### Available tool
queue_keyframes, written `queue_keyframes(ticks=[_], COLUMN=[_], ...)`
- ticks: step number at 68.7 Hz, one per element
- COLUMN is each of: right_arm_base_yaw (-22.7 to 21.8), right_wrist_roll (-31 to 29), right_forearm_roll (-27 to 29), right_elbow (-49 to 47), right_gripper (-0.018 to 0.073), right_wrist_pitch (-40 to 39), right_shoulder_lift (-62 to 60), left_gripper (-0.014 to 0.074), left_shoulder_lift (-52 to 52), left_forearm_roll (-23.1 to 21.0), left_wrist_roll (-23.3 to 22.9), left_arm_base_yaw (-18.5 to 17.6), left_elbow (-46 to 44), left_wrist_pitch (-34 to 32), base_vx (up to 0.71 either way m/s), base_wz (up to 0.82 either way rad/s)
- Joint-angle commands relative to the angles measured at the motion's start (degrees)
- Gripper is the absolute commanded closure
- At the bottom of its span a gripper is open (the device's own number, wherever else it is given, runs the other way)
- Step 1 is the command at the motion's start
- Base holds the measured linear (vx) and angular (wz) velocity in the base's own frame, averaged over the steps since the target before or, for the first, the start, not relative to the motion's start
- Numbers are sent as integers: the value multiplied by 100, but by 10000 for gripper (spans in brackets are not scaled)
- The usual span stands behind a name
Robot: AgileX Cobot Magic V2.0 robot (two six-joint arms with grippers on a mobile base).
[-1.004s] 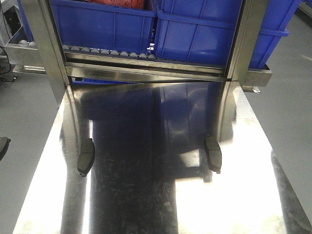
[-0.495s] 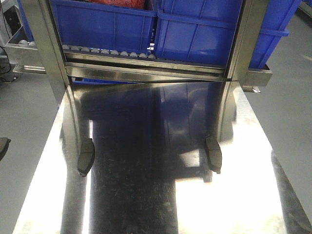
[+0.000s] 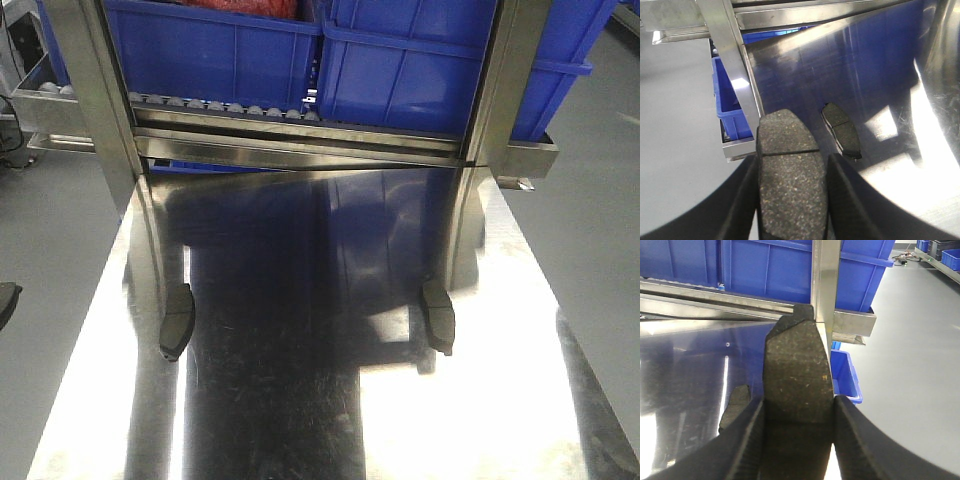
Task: Move and align brake pads A on conveyor
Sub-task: 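Drive the base away from the table holding both pads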
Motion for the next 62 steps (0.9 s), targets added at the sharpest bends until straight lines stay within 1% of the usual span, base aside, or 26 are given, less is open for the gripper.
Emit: queue_keyframes(ticks=[1, 23, 62], right_arm_base_yaw=[-30, -30, -30], right_wrist_roll=[-44, -44, -44], right_forearm_roll=[28, 28, 28], right_elbow=[-178, -178, -178], right_gripper=[565, 565, 565], right_wrist_pitch=[-515, -515, -515], right_shoulder_lift=[40, 40, 40], left_gripper=[488, 488, 488], left_shoulder_lift=[-12, -12, -12], left_forearm_roll=[-105, -105, -105], left_wrist_roll=[6, 6, 6], left_arm_base_yaw=[-26, -26, -26], left_elbow=[-166, -166, -166], left_wrist_pitch=[-485, -485, -485], base_vx=[0, -6, -9], base_wz=[1, 10, 36])
